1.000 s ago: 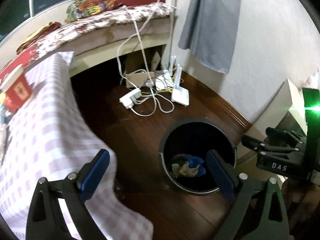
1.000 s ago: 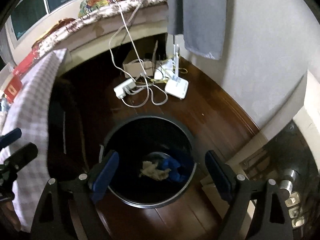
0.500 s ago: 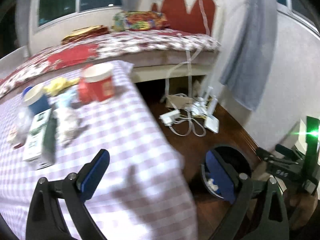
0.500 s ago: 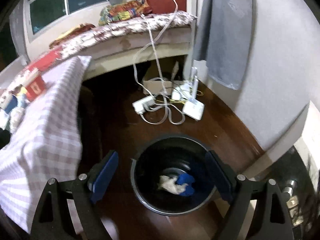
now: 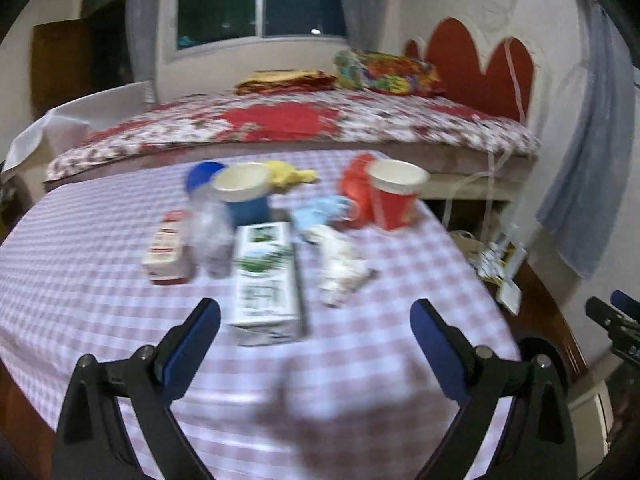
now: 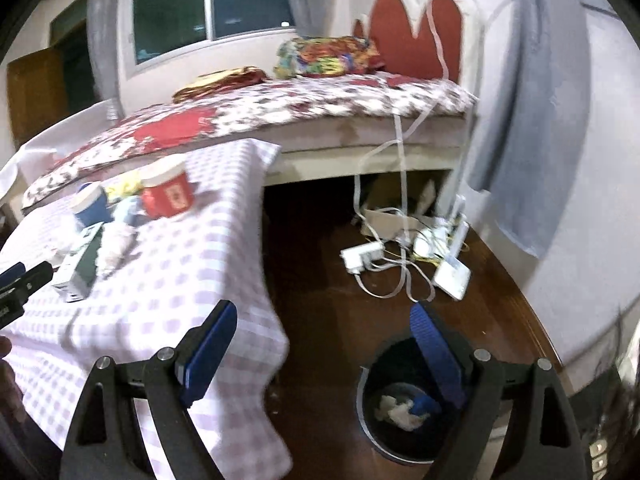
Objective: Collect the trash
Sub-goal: 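Move both tools back over the table toward the milk carton, then grasp the white milk carton with the left tool while the right tool grasps the crumpled tissue, then carry carton and tissue over the black bin and open both tools, then move both tools back over the table toward the plastic bag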
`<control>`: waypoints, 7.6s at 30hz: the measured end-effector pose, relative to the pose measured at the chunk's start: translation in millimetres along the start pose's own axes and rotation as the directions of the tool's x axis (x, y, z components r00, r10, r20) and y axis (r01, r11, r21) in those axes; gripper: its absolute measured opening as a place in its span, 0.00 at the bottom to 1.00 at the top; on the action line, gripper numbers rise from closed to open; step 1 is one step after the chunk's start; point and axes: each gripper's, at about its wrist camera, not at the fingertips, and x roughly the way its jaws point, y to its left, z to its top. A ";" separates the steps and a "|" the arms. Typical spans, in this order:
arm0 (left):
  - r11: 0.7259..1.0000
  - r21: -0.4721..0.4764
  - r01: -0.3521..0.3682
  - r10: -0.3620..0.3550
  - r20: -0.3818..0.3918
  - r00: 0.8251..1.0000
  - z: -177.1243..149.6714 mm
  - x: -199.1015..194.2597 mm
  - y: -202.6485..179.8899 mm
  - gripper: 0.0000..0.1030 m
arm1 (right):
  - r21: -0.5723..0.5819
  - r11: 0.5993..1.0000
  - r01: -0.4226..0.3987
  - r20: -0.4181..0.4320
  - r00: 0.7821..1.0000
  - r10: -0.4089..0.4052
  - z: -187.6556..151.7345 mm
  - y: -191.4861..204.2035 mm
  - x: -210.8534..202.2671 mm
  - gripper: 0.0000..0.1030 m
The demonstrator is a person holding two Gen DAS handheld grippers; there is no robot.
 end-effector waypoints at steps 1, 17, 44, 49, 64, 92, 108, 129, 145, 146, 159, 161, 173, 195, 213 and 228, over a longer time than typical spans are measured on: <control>1.000 -0.007 -0.012 0.012 0.000 1.000 -0.5 2.3 6.6 0.92 | -0.011 1.000 -0.009 0.000 1.000 0.009 1.7 7.4 1.4 0.87; 0.994 -0.105 -0.024 0.014 -0.092 0.996 -6.1 61.2 45.2 0.82 | -0.129 0.986 -0.102 -0.040 0.994 0.097 18.8 93.8 51.5 0.87; 0.995 -0.092 -0.032 0.028 -0.042 0.999 -4.4 38.3 77.8 0.54 | -0.160 0.955 -0.249 -0.102 0.967 0.235 32.2 161.7 89.9 0.87; 0.989 -0.122 -0.088 0.086 -0.017 0.996 -3.0 24.7 103.7 0.54 | -0.200 0.939 -0.279 -0.105 0.959 0.263 34.5 186.3 91.7 0.87; 0.945 -0.214 -0.248 0.246 -0.038 0.968 -16.0 17.1 193.6 0.54 | -0.254 0.910 -0.326 -0.152 0.943 0.295 32.7 235.1 111.7 0.87; 0.949 -0.194 -0.248 0.248 -0.022 0.968 -23.2 -5.4 180.5 0.54 | -0.231 0.928 -0.293 -0.105 0.955 0.276 38.6 212.8 84.9 0.17; 0.996 -0.050 -0.080 0.081 0.015 0.997 -4.8 -16.4 75.1 0.54 | -0.130 0.968 -0.217 -0.017 0.976 0.216 37.2 117.2 33.5 0.18; 0.967 0.161 0.196 -0.186 -0.073 0.980 -1.8 8.2 -85.4 0.54 | 0.040 0.999 -0.037 -0.037 0.999 0.039 1.4 -34.4 20.8 0.18; 0.852 0.281 0.441 -0.377 -0.254 0.891 -38.1 9.9 -199.9 0.54 | 0.108 0.984 0.138 -0.153 0.981 -0.121 -59.6 -137.3 6.3 0.18; 0.843 0.284 0.457 -0.387 -0.269 0.882 -41.6 10.0 -205.5 0.54 | 0.109 0.984 0.142 -0.159 0.979 -0.124 -62.7 -140.3 6.7 0.18; 0.765 0.345 0.544 -0.398 -0.411 0.820 -76.4 27.4 -258.2 0.54 | 0.142 0.977 0.157 -0.276 0.955 -0.113 -116.1 -180.2 29.8 0.18; 0.758 0.339 0.558 -0.392 -0.448 0.804 -82.4 35.0 -266.1 0.54 | 0.149 0.977 0.151 -0.288 0.952 -0.103 -122.1 -184.0 34.6 0.18; 0.720 0.273 0.638 -0.366 -0.631 0.684 -116.2 85.3 -309.3 0.54 | 0.106 0.991 0.088 -0.335 0.941 -0.047 -146.1 -203.3 74.1 0.18; 0.776 0.297 0.557 -0.384 -0.478 0.790 -81.0 40.0 -276.3 0.92 | 0.138 0.968 0.208 -0.327 0.932 -0.154 -133.9 -223.6 43.3 0.82; 0.939 0.130 0.318 -0.285 -0.223 0.932 -21.8 5.1 -125.0 0.92 | 0.057 0.998 -0.005 -0.118 0.993 0.012 -31.6 -88.9 -1.9 0.84; 0.997 -0.023 -0.072 0.070 -0.070 0.995 -15.9 -8.2 52.0 0.92 | -0.139 0.959 -0.246 -0.109 0.967 0.232 9.0 88.2 20.9 0.84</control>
